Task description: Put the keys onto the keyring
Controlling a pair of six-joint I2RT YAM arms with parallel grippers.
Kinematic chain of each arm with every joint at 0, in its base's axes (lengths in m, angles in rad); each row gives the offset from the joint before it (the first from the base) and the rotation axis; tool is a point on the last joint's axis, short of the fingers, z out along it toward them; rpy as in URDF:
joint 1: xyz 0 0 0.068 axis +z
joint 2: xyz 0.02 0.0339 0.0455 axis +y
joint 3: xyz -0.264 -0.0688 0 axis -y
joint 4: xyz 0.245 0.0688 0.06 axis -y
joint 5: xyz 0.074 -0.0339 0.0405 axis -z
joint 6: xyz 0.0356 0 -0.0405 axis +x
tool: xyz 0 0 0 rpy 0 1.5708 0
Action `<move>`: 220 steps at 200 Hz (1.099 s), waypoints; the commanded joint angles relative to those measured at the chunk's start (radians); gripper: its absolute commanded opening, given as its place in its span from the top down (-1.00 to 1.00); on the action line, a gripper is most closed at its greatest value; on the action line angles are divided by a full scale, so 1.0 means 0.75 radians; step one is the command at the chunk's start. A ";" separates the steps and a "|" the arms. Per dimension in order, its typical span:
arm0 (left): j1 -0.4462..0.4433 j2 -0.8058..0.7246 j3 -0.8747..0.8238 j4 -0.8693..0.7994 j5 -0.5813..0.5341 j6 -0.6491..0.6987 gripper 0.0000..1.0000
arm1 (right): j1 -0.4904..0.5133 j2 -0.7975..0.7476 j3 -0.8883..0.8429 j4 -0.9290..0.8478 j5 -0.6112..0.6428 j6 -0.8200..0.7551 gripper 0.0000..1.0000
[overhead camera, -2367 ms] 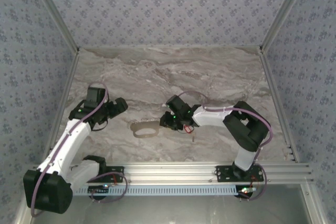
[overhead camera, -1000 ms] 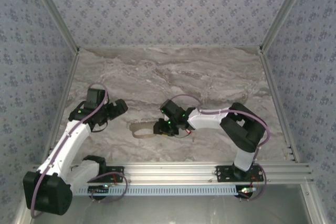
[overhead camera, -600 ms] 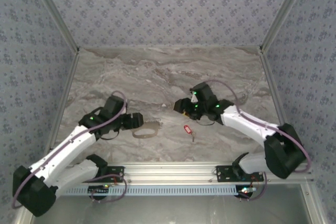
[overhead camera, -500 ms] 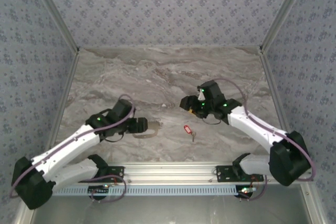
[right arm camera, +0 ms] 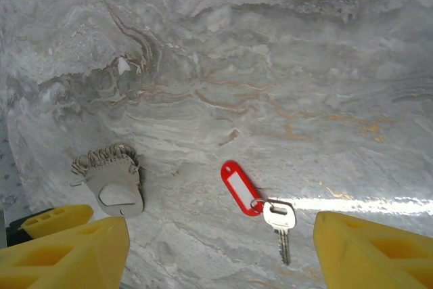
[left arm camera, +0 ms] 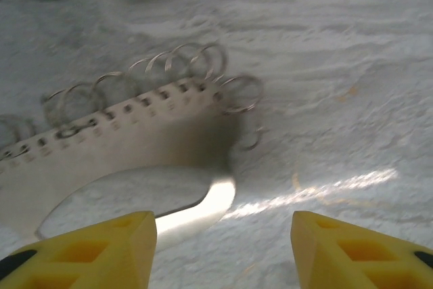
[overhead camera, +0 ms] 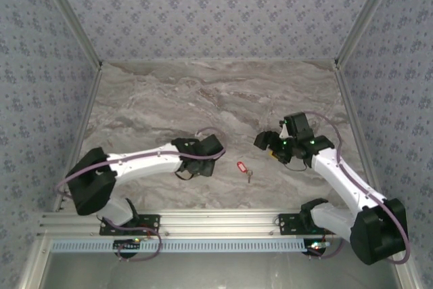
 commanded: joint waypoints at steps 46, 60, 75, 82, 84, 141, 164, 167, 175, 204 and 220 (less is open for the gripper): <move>-0.074 0.236 0.206 -0.108 -0.142 -0.024 0.29 | -0.025 -0.144 -0.084 -0.137 0.008 -0.030 -0.51; -0.083 0.265 0.229 -0.120 -0.163 -0.038 0.36 | -0.031 -0.154 -0.096 -0.147 0.008 -0.024 -0.51; -0.090 0.282 0.233 -0.127 -0.182 -0.054 0.39 | -0.032 -0.164 -0.107 -0.146 0.013 -0.020 -0.50; -0.091 0.287 0.231 -0.125 -0.183 -0.059 0.41 | -0.032 -0.174 -0.115 -0.139 0.014 -0.016 -0.50; -0.091 0.287 0.231 -0.125 -0.182 -0.061 0.41 | -0.031 -0.176 -0.116 -0.137 0.014 -0.015 -0.50; -0.045 0.087 0.177 -0.122 -0.242 -0.124 0.41 | 0.026 -0.166 -0.133 0.029 -0.061 0.075 -0.43; 0.061 -0.066 0.133 -0.119 -0.196 -0.119 0.30 | 0.128 -0.085 -0.104 0.118 -0.077 0.104 -0.32; 0.080 -0.085 0.123 -0.114 -0.184 -0.116 0.28 | 0.149 -0.072 -0.098 0.130 -0.072 0.107 -0.30; 0.132 -0.147 0.094 -0.103 -0.156 -0.108 0.24 | 0.209 -0.029 -0.080 0.160 -0.055 0.108 -0.24; 0.323 -0.365 -0.029 -0.066 -0.081 -0.074 0.08 | 0.418 0.164 -0.017 0.299 0.021 0.108 -0.06; 0.420 -0.464 -0.094 -0.054 -0.040 -0.062 0.03 | 0.496 0.285 0.028 0.366 0.046 0.095 0.05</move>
